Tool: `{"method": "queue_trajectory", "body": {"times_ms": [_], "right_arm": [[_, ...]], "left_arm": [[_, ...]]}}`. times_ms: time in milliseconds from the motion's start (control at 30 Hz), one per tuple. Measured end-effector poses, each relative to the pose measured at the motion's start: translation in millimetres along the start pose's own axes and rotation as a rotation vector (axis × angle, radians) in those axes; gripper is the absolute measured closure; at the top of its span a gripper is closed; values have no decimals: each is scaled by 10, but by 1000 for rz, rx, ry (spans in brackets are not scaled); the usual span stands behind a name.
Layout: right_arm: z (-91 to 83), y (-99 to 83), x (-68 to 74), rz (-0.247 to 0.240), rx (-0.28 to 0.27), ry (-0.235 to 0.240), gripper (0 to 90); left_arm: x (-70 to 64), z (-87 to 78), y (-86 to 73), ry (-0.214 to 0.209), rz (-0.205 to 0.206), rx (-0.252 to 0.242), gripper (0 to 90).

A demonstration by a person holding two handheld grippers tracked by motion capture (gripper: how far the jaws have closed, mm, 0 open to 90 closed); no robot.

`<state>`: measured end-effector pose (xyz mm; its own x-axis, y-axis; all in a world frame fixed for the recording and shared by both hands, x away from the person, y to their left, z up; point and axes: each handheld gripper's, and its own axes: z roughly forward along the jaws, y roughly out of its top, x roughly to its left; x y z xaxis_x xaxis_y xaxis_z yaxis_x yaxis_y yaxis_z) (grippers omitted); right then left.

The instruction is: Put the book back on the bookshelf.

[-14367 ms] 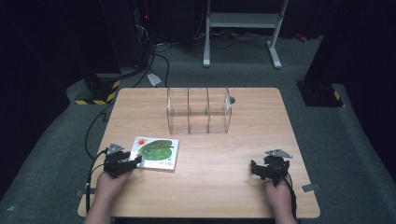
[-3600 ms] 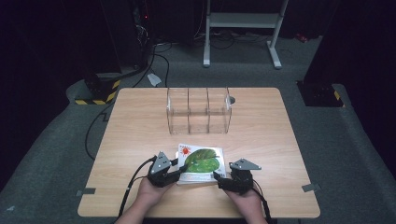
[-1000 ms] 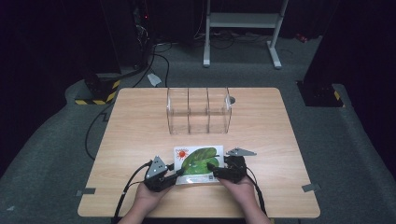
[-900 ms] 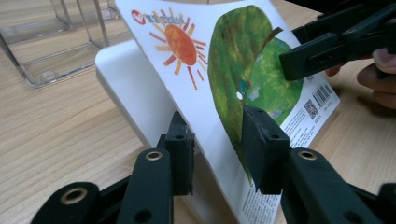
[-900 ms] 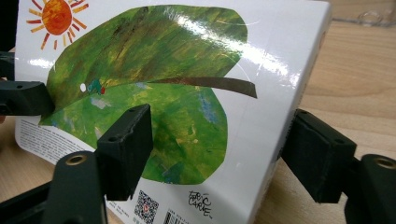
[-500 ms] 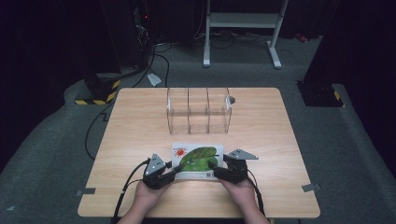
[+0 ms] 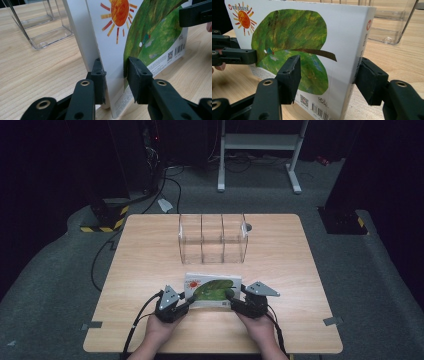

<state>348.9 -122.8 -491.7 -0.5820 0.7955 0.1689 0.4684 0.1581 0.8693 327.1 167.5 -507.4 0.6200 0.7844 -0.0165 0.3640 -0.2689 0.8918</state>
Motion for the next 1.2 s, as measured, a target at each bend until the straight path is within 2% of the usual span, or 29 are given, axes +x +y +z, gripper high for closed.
{"method": "queue_trajectory", "body": {"times_ms": [333, 433, 700, 1200], "right_arm": [[-63, -20, 25, -45, -32, -12, 404], [-79, -22, 28, -43, -36, -11, 405], [-136, -29, 21, -45, -68, 1, 425], [-196, -65, 32, -60, -75, 15, 426]], "left_arm": [[-17, 50, 9, 32, 36, 11, 665], [-29, 76, 8, 39, 40, 20, 656], [-24, 104, 1, 39, 53, 26, 638], [-22, 96, -11, 28, 52, 22, 614]]}}
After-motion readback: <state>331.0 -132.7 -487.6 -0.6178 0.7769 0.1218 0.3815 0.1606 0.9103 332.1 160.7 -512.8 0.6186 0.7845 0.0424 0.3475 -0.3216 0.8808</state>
